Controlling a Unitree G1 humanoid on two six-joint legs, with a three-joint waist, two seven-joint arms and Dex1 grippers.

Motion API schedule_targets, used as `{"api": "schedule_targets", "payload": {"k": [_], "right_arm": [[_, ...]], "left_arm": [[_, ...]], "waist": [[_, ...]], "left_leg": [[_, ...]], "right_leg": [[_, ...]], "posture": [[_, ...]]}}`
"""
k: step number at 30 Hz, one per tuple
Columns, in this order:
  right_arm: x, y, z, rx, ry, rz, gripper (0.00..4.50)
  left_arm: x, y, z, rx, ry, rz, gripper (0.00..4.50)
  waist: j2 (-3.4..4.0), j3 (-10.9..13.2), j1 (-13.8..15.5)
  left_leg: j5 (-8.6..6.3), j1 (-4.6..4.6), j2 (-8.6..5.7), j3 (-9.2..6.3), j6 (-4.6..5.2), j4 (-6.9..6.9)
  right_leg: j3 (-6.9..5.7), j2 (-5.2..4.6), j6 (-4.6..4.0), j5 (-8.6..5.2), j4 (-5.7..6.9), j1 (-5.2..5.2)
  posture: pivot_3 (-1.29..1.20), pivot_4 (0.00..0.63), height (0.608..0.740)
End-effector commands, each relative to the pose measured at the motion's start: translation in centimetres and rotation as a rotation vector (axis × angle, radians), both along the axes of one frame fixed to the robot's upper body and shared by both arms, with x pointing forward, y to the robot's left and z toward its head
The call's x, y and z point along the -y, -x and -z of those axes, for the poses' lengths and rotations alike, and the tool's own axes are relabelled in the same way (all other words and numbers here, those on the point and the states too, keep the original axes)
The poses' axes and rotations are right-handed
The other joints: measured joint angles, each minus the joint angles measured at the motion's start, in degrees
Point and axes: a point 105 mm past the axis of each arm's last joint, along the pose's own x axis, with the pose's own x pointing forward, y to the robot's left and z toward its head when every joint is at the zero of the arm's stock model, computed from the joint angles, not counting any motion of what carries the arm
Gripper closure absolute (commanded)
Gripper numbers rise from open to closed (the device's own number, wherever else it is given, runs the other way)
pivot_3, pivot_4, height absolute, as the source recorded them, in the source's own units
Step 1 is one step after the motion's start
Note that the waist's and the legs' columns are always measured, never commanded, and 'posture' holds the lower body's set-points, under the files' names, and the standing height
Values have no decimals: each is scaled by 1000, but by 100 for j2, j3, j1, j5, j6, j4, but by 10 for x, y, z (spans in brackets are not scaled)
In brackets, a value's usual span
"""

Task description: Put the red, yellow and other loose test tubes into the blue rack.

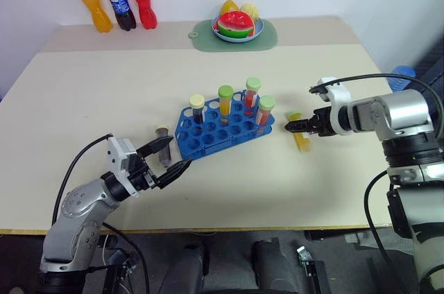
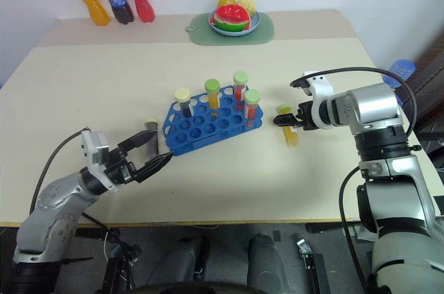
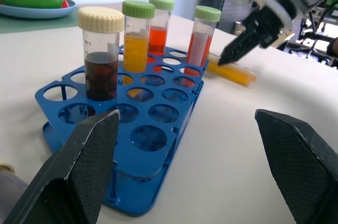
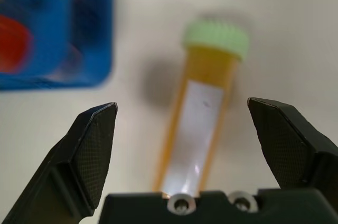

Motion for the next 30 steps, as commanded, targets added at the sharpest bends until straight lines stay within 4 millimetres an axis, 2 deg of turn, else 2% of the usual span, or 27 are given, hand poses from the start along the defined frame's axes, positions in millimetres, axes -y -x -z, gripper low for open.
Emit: {"api": "schedule_targets", "payload": {"k": [1, 2, 6, 10, 13, 18, 21, 24, 26, 28, 30], "right_arm": [[-4, -6, -4, 31, 35, -62, 1426], [-4, -7, -3, 32, 37, -69, 1986], [2, -9, 0, 77, 111, -113, 3621], [21, -14, -8, 214, 222, -139, 3673], [38, -4, -16, 370, 336, -256, 3673], [66, 45, -8, 353, 457, -456, 3673], [71, 64, -6, 341, 469, -517, 3673], [35, 89, -6, 387, 259, -652, 3673], [-4, 103, -15, 492, 72, -762, 3673], [-34, 109, -22, 562, -85, -796, 3673], [-60, 106, -28, 648, -191, -792, 3673]], "left_arm": [[-1, 5, -11, 37, 7, -8, 232], [-1, 6, -12, 36, 9, -12, 232], [-3, 6, -11, 30, 9, -16, 232], [-4, 2, -12, 33, 10, -10, 232], [-2, -2, -13, 40, 9, 3, 232], [0, -8, -14, 44, 2, 36, 232], [0, -11, -14, 46, -2, 51, 232], [0, -14, -14, 46, -5, 64, 232], [0, -16, -13, 47, -8, 71, 232], [0, -17, -13, 47, -7, 73, 232], [-1, -18, -11, 44, -11, 68, 232]], "waist": [[0, 0, -10], [0, 0, -12], [0, 0, -9], [-3, -2, 13], [-4, -2, 99], [-2, -1, 173], [1, 0, 91], [2, 1, 2], [0, 2, -52], [1, 2, -63], [-1, 2, -28]], "left_leg": [[0, 1, 0, 0, 0, 1], [0, 2, 1, 0, 0, 2], [0, 4, 2, 0, 0, 2], [0, 5, 1, -1, -1, 8], [0, 2, -2, -5, -1, 16], [-2, -7, -9, -4, 3, 20], [-2, 2, -2, 5, 4, 17], [-3, 15, 7, 2, 4, 11], [-3, 24, 11, 4, 4, 4], [-3, 25, 15, 1, 4, 6], [-3, 26, 15, -3, 4, 7]], "right_leg": [[0, 1, 0, 0, 2, 1], [0, 3, 0, 0, 4, 1], [0, 7, 0, 0, 8, 0], [-1, 6, 0, 0, 7, 5], [-5, 2, 1, 1, 6, 13], [-9, -6, 4, -1, 0, 13], [-3, 2, 5, -1, 5, 9], [-4, 12, 5, -2, 12, 15], [2, 18, 5, -3, 14, 17], [3, 22, 4, -2, 15, 18], [2, 21, 5, -2, 15, 21]], "posture": [[0, 150, 740], [0, 150, 740], [0, 150, 740], [0, 150, 740], [0, 150, 740], [0, 150, 740], [0, 150, 740], [0, 150, 740], [0, 150, 740], [0, 150, 740], [0, 150, 740]]}}
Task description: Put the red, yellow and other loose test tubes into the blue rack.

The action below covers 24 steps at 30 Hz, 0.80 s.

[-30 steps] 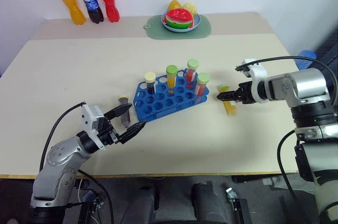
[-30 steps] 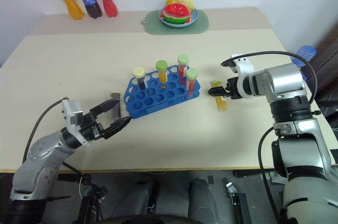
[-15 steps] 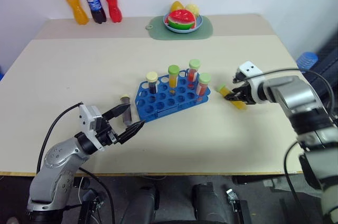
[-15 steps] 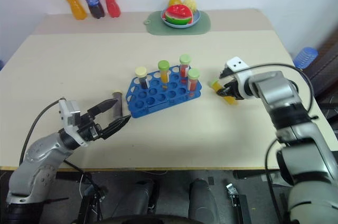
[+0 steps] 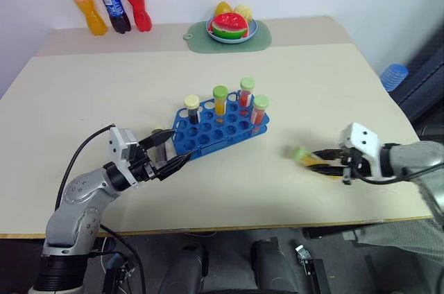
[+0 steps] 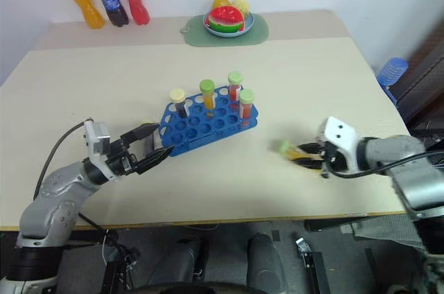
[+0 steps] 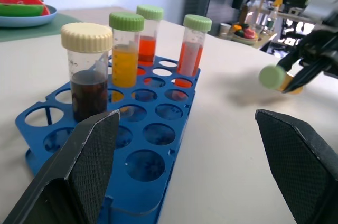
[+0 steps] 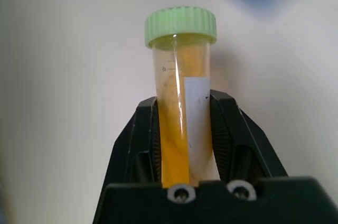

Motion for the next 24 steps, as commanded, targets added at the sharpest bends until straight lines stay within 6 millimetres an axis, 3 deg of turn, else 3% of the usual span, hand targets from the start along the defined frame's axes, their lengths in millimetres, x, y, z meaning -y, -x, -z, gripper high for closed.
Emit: {"api": "schedule_targets", "payload": {"k": [1, 7, 10, 16, 24], "right_arm": [[-44, -2, -28, 123, -219, -70, 3673], [-98, -41, -57, 318, -548, 52, 3673], [-114, -55, -58, 316, -658, 132, 3673], [-135, -67, -41, 331, -749, 225, 3673], [-141, -81, -5, 341, -702, 285, 3673]], "left_arm": [[-4, 0, -2, 21, -8, -11, 232], [-11, 5, 1, 19, -15, -40, 232], [-14, 8, -1, 26, -13, -56, 232], [-22, 11, 0, 27, -17, -83, 232], [-25, 13, -1, 34, -22, -102, 232]], "waist": [[-4, 1, 47], [-9, 1, 84], [-9, 1, 85], [-7, 0, 51], [-7, -2, 31]], "left_leg": [[0, 0, -1, 0, 0, 2], [3, -2, -4, -7, -5, 2], [6, -3, -6, -11, -11, -3], [8, -3, -12, -10, -15, -9], [9, 1, -13, -9, -17, -12]], "right_leg": [[0, -1, 0, 0, -1, 1], [-1, -14, 0, 0, 0, -1], [-1, -16, 0, 1, 1, -7], [0, -15, -1, 1, 5, -14], [-1, -9, -1, 1, 9, -15]], "posture": [[0, 150, 740], [0, 150, 740], [0, 150, 740], [0, 150, 740], [0, 150, 740]]}}
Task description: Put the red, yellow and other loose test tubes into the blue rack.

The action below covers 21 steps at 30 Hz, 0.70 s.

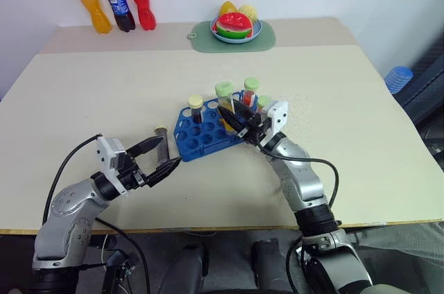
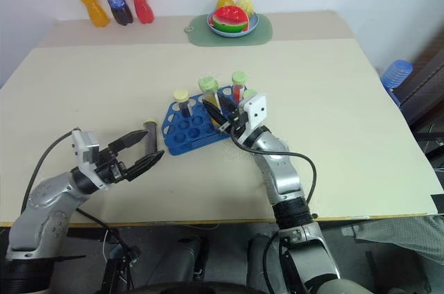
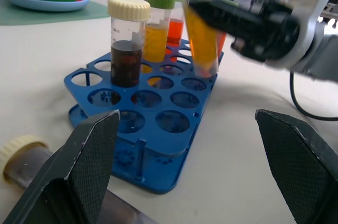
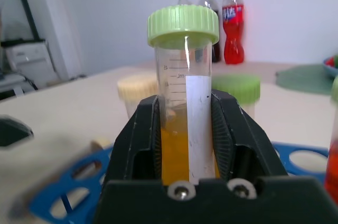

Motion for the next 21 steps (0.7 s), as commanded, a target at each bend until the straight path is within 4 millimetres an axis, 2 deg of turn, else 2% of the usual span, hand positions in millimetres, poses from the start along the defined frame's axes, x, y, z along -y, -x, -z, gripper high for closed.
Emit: {"api": "schedule_targets", "payload": {"k": [1, 9, 14, 18, 20, 21], "right_arm": [[-2, -4, 9, 17, 17, 20, 3673], [3, -12, 36, 34, 70, 63, 3673], [7, -7, 44, 25, 54, 17, 3673], [5, 0, 36, 99, 78, -4, 1782], [6, 4, 31, 136, 111, -17, 783], [7, 6, 29, 152, 127, -28, 783]], "left_arm": [[-1, 4, -13, 57, -7, -3, 232], [-1, 11, -16, 55, -14, -16, 232], [-9, 12, -14, 46, -11, -34, 232], [-14, 12, -17, 38, 40, -63, 232], [-18, 9, -25, 38, 97, -117, 232], [-20, 7, -29, 36, 123, -146, 232]], "waist": [[0, -1, -3], [-1, -6, -36], [-2, -9, -88], [-1, -9, -91], [0, -9, -117], [0, -9, -121]], "left_leg": [[0, 2, 0, 0, 0, 0], [2, 15, 3, -1, -3, -2], [2, 29, 4, -6, -4, -2], [2, 28, 4, -9, -4, -2], [2, 20, 4, -8, -4, -5], [3, 15, 4, -8, -5, -7]], "right_leg": [[0, 1, 0, 0, 0, 1], [1, 8, -2, 1, 3, 12], [0, 11, -4, 2, 6, 23], [0, 11, -5, 1, 4, 22], [2, 11, -5, 1, 4, 18], [2, 11, -5, 1, 5, 10]], "posture": [[0, 150, 740], [0, 150, 740], [0, 150, 740], [0, 150, 740], [0, 150, 740], [0, 150, 740]]}}
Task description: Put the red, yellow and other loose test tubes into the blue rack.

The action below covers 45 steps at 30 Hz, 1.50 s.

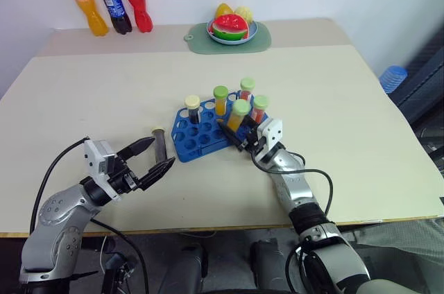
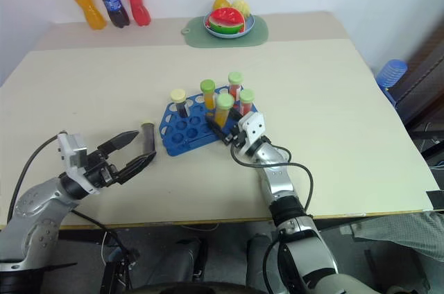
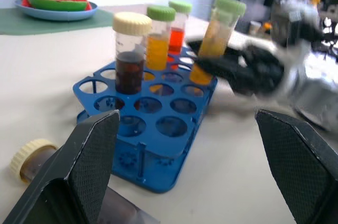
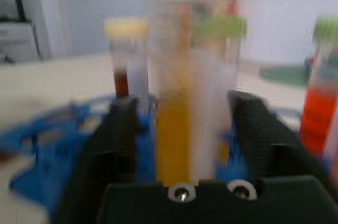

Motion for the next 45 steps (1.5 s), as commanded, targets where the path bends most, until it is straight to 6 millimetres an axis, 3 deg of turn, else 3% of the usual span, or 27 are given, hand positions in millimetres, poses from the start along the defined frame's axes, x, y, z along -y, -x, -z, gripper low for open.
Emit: {"api": "schedule_targets", "payload": {"k": [1, 6, 9, 11, 14, 20, 30, 33, 38, 39, 45], "right_arm": [[0, 13, -19, 105, 67, -71, 783], [21, 31, -21, 114, 213, -152, 783], [45, 45, -19, 76, 326, -194, 783], [61, 55, -22, 45, 376, -221, 783], [80, 72, -32, -18, 433, -306, 783], [82, 82, -55, -7, 503, -379, 783], [81, 79, -59, 0, 501, -348, 783], [80, 79, -59, 1, 494, -340, 729], [81, 80, -60, 6, 498, -326, 729], [81, 80, -60, 7, 499, -324, 729], [84, 80, -60, 5, 489, -309, 729]], "left_arm": [[-11, -7, -25, 30, 100, -136, 232], [-23, -17, -34, -56, 110, -379, 232], [-23, -21, -35, -213, 144, -478, 232], [-22, -26, -19, -435, 95, -512, 232], [-11, -34, -17, -622, 122, -496, 232], [-9, -52, -12, -886, 159, -612, 232], [-2, -73, 16, -1103, 92, -740, 232], [0, -81, 24, -1125, 50, -754, 1094], [6, -93, 27, -1146, 23, -736, 3606], [7, -93, 26, -1147, 21, -733, 3792], [1, -79, 9, -1071, 53, -637, 3793]], "waist": [[0, 1, -4], [-3, 1, 27], [-4, 2, 92], [-9, 5, 142], [-9, 6, 168], [-17, 8, 153], [-20, 8, 272], [-17, 6, 297], [-19, 3, 322], [-19, 3, 320], [-18, 1, 281]], "left_leg": [[0, 0, 1, 0, 0, -1], [0, -3, -1, -2, 0, -1], [0, -3, -2, -3, 0, -1], [0, -4, -1, -4, 0, 4], [0, -5, 1, -15, 1, 11], [0, -5, -1, -17, 0, 13], [19, -11, -15, -7, -35, 17], [21, -11, -16, -4, -37, 16], [22, -10, -21, -4, -38, 22], [22, -10, -22, -4, -39, 23], [23, -10, -19, -5, -40, 22]], "right_leg": [[0, 0, 0, 0, 1, -2], [0, -4, 1, 0, -4, 2], [-1, -4, 1, 0, -3, 3], [-1, -5, 2, -1, -2, 5], [-4, -7, 3, -1, 1, 9], [-4, -7, 5, -2, 1, 8], [0, -11, 5, -2, -3, 7], [0, -11, 5, -2, -2, 5], [-1, -12, 5, -1, -3, 11], [-1, -13, 6, -1, -3, 13], [0, -13, 6, -1, -1, 9]], "posture": [[0, 150, 740], [0, 150, 740], [0, 150, 740], [0, 150, 740], [0, 150, 740], [0, 150, 740], [0, 150, 740], [0, 150, 740], [0, 150, 740], [0, 150, 740], [0, 150, 740]]}}
